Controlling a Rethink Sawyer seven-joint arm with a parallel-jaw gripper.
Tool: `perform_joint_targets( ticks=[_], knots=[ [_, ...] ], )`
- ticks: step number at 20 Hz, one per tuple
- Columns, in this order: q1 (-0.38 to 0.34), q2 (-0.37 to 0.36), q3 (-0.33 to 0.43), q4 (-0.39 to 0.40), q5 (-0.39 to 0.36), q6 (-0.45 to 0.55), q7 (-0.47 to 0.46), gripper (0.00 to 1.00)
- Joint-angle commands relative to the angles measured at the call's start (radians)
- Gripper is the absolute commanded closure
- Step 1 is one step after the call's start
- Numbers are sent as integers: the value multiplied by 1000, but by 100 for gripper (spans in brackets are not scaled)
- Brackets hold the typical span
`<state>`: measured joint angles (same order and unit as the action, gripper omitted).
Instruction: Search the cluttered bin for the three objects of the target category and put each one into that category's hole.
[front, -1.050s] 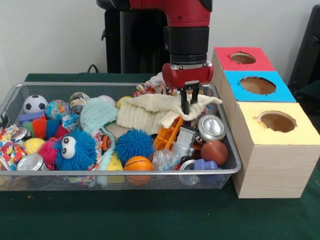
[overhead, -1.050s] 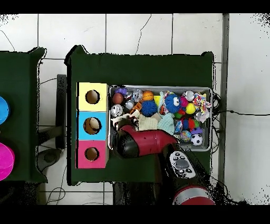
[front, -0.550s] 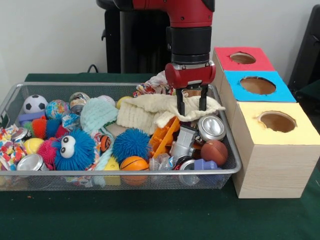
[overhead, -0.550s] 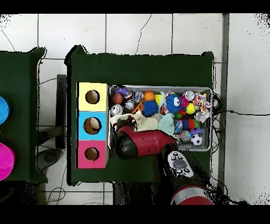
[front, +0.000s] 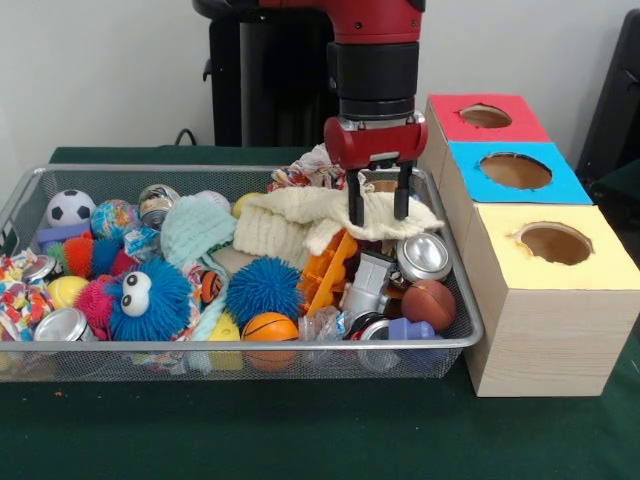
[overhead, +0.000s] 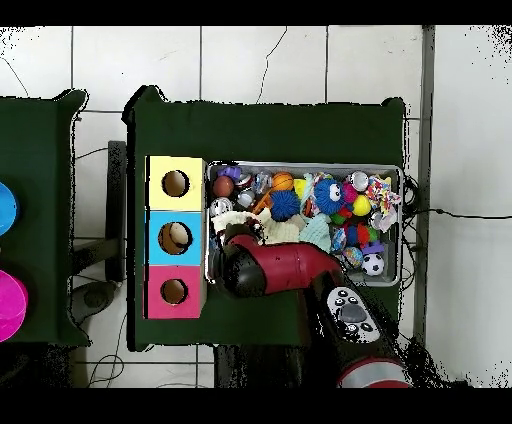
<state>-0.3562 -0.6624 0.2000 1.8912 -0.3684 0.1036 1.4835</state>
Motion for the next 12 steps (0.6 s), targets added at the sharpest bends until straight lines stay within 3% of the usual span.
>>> perform_joint_targets(
  ticks=[1, 5, 12],
  knots=[
    [-77, -35, 133, -80, -12, 228, -67, 0],
    [-99, -49, 163, -70, -47, 244, -93, 0],
    [-210, -17, 304, -78, -77, 309, -197, 0]
  ],
)
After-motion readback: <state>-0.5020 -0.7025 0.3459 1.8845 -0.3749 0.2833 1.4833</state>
